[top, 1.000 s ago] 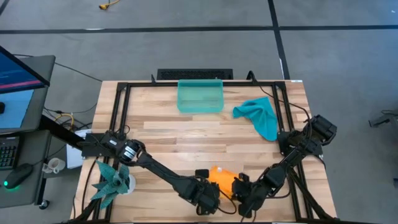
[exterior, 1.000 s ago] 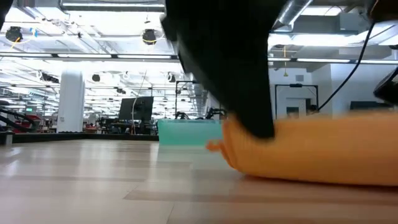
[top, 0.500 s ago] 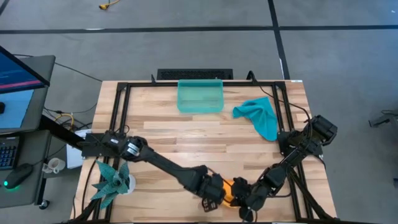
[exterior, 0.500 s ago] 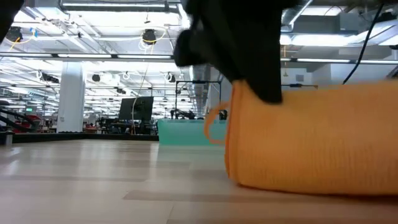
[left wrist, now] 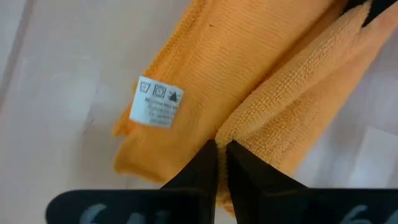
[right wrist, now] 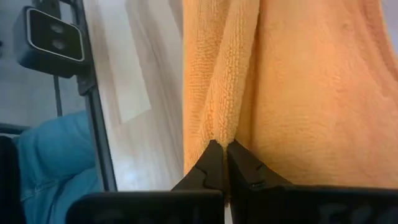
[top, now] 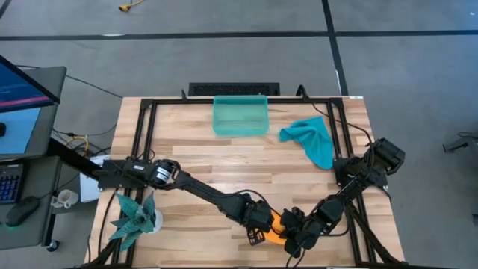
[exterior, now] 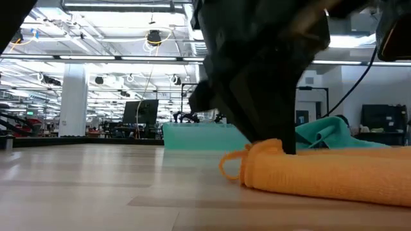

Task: Roll microfiber towels into tight, uniform cylinder then place into a basket
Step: Roll the yellow microfiber cloth on the table

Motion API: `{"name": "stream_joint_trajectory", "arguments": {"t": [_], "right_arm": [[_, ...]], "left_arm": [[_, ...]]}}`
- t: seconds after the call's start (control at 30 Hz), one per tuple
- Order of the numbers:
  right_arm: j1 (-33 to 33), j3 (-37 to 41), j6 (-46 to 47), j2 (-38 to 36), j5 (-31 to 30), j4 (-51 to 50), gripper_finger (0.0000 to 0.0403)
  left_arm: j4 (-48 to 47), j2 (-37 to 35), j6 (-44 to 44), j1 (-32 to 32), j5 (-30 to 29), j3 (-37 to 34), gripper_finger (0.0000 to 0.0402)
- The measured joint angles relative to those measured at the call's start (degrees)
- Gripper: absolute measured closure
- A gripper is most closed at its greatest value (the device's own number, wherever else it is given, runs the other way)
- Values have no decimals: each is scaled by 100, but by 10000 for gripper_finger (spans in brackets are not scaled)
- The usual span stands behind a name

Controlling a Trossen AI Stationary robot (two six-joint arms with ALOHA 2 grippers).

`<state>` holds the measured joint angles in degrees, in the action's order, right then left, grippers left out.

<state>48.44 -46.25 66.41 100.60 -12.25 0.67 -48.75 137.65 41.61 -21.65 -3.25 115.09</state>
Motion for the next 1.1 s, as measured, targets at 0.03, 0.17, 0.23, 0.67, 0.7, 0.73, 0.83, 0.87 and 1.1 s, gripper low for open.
{"name": "stream_joint_trajectory", "arguments": {"t": [0.03,0.17,0.23,0.67,0.7,0.73,0.83,0.87,1.1], "right_arm": [[-9,15,1,0,1,-2,388],[-94,76,10,-7,65,7,363],[-118,94,76,-7,66,6,348],[-227,150,474,-33,103,-22,282],[-225,150,475,-33,101,-22,281],[-217,150,475,-32,101,-23,281],[-181,163,473,-103,121,-82,283],[-180,163,475,-125,143,-87,284],[-24,168,560,-558,-17,-686,287]], "left_arm": [[40,16,-22,2,-1,-7,384],[34,35,-22,-26,-22,-4,384],[32,74,-28,-37,-22,2,384],[15,102,-40,-46,7,0,384],[15,102,-36,-46,11,0,384],[15,103,3,-48,11,0,384],[15,104,160,-48,9,-2,384],[15,104,181,-48,12,-2,384],[19,104,262,-54,-52,-8,384]]}}
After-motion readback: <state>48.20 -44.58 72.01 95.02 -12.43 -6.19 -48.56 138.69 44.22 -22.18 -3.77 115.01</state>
